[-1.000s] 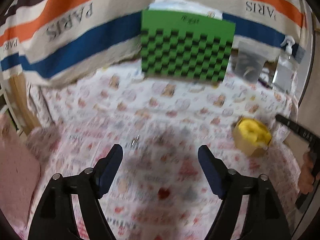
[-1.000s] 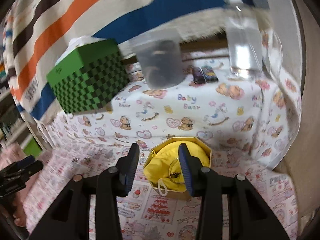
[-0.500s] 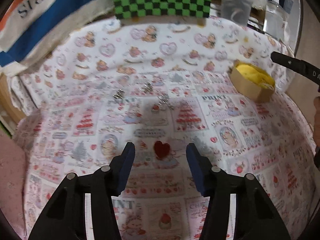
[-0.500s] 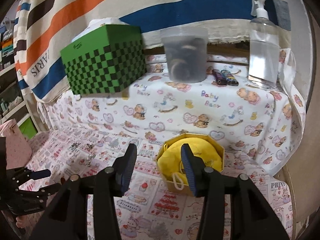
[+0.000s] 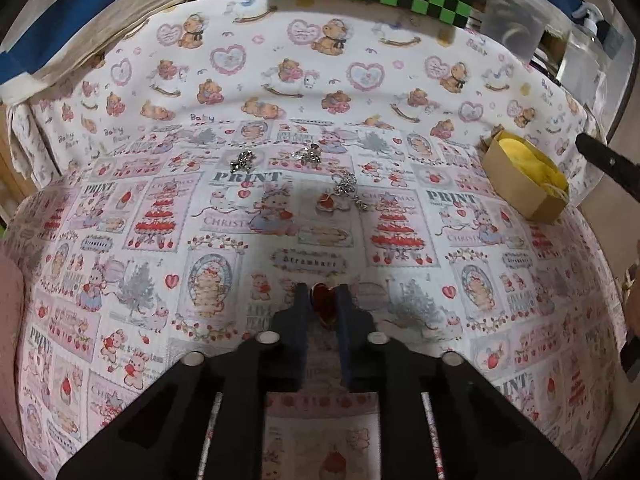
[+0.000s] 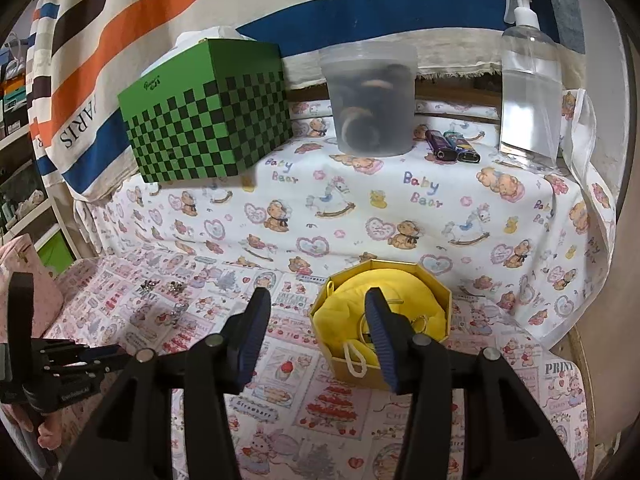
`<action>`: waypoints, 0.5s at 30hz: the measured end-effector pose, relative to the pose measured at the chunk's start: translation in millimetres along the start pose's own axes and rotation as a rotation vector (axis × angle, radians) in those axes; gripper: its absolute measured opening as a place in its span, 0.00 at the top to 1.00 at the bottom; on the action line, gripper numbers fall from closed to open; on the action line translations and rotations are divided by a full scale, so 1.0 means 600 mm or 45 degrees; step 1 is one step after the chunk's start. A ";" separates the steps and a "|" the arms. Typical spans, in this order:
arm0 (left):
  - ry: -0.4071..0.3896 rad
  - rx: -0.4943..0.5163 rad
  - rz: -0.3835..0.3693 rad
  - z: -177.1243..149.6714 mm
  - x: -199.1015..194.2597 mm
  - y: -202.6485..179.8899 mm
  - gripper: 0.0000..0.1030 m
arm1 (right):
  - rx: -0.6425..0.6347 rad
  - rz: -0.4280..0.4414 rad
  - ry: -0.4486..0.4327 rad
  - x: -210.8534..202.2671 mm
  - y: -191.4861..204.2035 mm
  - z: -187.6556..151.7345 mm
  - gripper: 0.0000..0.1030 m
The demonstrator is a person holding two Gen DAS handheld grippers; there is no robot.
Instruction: Organize jewelry
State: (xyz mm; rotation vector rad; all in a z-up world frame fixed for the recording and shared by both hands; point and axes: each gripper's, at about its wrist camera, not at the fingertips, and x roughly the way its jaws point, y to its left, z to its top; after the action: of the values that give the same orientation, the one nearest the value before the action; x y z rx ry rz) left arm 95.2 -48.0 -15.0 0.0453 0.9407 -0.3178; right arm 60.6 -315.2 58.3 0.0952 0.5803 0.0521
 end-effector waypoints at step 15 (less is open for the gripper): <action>-0.136 -0.041 0.045 0.058 -0.067 0.042 0.95 | 0.004 -0.005 -0.018 -0.005 0.013 -0.002 0.50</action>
State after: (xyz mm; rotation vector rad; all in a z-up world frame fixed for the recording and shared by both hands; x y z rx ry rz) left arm 107.7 -19.8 35.4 0.0156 0.8383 -0.2694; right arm 57.2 -307.6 59.6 0.0976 0.5666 0.0467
